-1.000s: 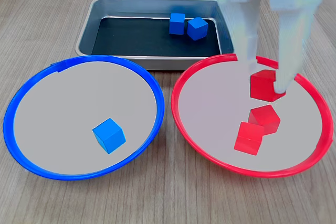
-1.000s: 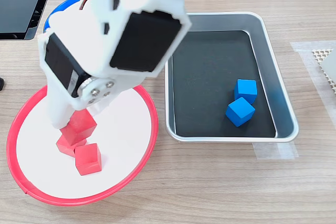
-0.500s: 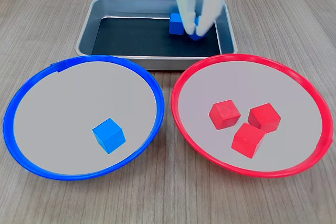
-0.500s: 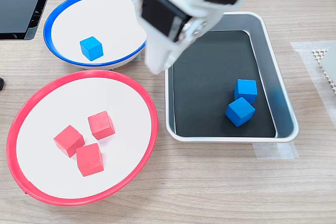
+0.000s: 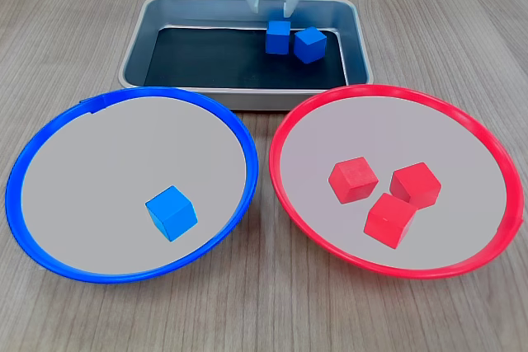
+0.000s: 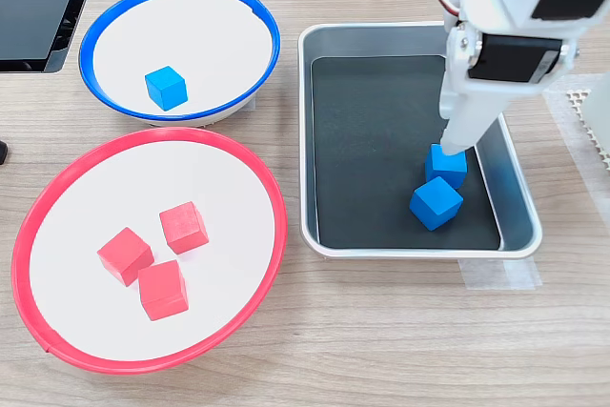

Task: Move six blocks from tray to matching dishes

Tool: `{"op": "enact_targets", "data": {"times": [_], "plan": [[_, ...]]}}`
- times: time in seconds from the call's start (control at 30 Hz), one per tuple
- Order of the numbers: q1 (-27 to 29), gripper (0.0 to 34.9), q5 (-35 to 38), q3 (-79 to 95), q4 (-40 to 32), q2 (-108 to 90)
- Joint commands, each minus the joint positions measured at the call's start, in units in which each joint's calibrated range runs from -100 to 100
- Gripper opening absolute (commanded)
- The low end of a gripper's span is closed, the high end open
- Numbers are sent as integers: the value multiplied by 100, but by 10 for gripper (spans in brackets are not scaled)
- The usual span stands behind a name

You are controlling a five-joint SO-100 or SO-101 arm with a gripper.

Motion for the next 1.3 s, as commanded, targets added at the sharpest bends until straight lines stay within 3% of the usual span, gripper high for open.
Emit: {"op": "enact_targets", "data": {"times": [0.0, 0.63, 1.07, 1.13, 1.2, 1.27], "plan": [[-305, 133, 103, 67, 196, -168], [156, 134, 571, 595, -604, 199], [100, 131, 596, 786, -1050, 302], [118, 95, 650, 840, -1141, 319], [128, 3, 698, 895, -1232, 310], [175, 1, 698, 704, -1042, 302]]}}
